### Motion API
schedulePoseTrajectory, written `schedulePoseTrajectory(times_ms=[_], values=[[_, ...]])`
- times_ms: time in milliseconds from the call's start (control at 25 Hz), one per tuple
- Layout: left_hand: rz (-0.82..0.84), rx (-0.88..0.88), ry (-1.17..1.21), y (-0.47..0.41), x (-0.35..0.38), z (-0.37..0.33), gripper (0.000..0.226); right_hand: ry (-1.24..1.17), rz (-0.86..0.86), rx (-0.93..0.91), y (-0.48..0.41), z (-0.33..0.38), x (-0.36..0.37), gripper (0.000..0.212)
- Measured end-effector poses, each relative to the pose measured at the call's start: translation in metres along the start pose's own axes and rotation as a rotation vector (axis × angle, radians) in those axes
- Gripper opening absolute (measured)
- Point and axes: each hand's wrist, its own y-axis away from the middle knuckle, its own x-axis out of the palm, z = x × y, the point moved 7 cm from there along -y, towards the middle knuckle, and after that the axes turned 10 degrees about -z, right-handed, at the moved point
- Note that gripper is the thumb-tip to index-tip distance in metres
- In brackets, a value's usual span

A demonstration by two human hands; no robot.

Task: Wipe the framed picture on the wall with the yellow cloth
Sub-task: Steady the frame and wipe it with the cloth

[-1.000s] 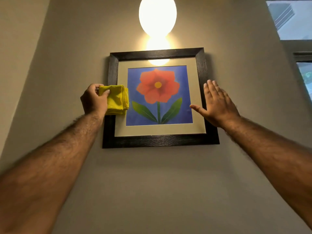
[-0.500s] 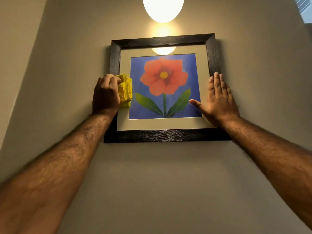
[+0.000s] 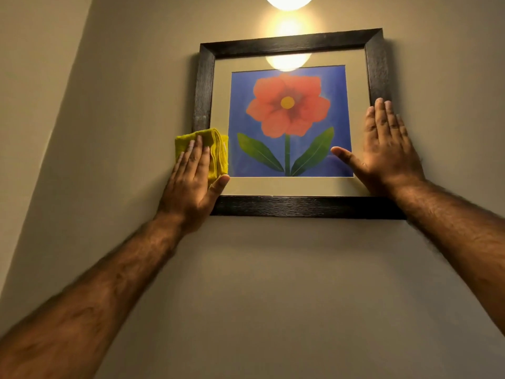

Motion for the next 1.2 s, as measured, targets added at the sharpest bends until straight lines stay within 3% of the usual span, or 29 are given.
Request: schedulePoseTrajectory(times_ms=[360,480,640,840,1040,1200], values=[[0.0,-0.06,0.005,-0.126,-0.001,0.018,0.105,0.017,-0.01,-0.009,-0.001,0.0,0.001,0.118],[-0.011,-0.044,0.059,-0.098,-0.004,0.016,0.113,0.02,-0.014,-0.005,-0.001,-0.001,0.002,0.115],[-0.031,-0.041,0.205,-0.016,-0.012,0.01,0.104,0.0,-0.02,-0.006,-0.001,0.0,0.0,0.115],[0.062,0.038,0.091,0.051,-0.007,0.008,0.091,-0.02,-0.035,-0.007,-0.001,-0.001,0.001,0.117],[0.06,-0.016,0.063,-0.057,-0.007,0.02,0.111,-0.024,-0.058,-0.001,-0.002,-0.001,0.002,0.119],[0.091,-0.114,0.046,-0.149,-0.005,0.028,0.107,-0.008,-0.043,-0.002,-0.001,-0.001,0.002,0.116]])
